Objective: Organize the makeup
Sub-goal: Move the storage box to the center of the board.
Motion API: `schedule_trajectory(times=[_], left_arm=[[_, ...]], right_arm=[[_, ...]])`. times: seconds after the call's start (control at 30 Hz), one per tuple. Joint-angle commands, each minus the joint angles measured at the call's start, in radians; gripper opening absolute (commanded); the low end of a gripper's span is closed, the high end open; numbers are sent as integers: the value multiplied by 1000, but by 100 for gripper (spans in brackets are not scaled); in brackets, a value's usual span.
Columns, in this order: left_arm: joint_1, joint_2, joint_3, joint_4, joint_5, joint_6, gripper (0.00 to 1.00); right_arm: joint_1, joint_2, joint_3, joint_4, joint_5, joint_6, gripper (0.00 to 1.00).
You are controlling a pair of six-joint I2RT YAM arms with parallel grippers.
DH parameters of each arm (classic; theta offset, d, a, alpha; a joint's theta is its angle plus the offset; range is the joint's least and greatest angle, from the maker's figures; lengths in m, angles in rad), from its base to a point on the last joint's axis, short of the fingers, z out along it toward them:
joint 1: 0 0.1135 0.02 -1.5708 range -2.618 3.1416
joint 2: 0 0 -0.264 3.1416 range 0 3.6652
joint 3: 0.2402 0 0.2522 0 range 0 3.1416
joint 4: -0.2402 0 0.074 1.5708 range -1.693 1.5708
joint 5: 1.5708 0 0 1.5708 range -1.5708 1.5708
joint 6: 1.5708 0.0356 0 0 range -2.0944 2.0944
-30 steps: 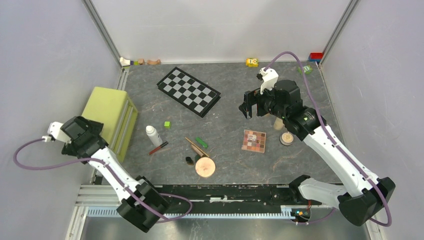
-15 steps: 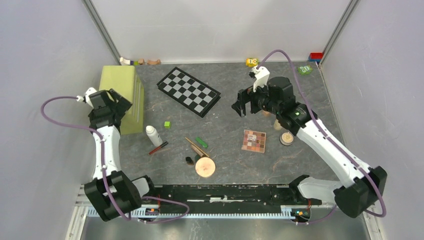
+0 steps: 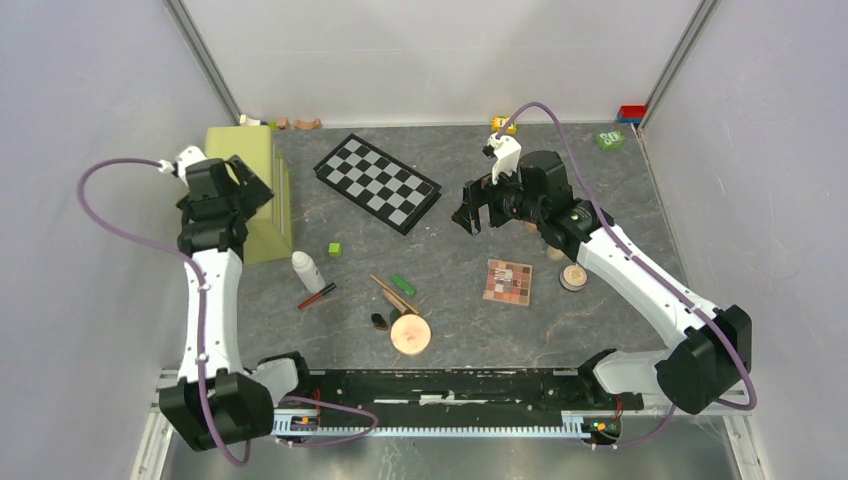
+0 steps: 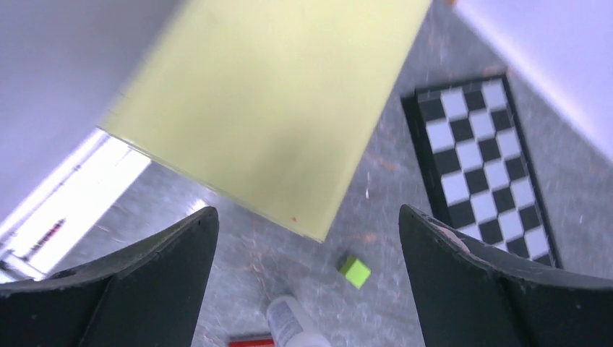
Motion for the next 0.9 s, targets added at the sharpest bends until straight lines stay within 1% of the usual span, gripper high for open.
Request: schedule_trajectory(times=[0.0,0.03,0.1,0.23,0.3,0.43,0.77,0.87], left_arm=[[22,-40,124,-45,-225,99,100],[47,-21,142,-45,-217,105,100],[115,18,166,-38,-157,98,100],[266,74,153,24,-16,79,100],[297,97,145,54,28,87,100],[312,111,101,154,85,98,100],[322,222,66,273,153,127,100],[323,256,66,282,175,125,100]], right_arm=[[3,-5,-3,16,15,-2,97],[3,-9,-6,11,17,-5,98],[3,-13,-7,3,21,-13,97],[3,-22,-7,-10,31,-31,97],[3,-21,-5,-10,31,-41,97],[4,-3,14,-18,18,-57,97],[3,19,32,-23,-11,-66,97],[3,18,33,-22,-13,-67,97]])
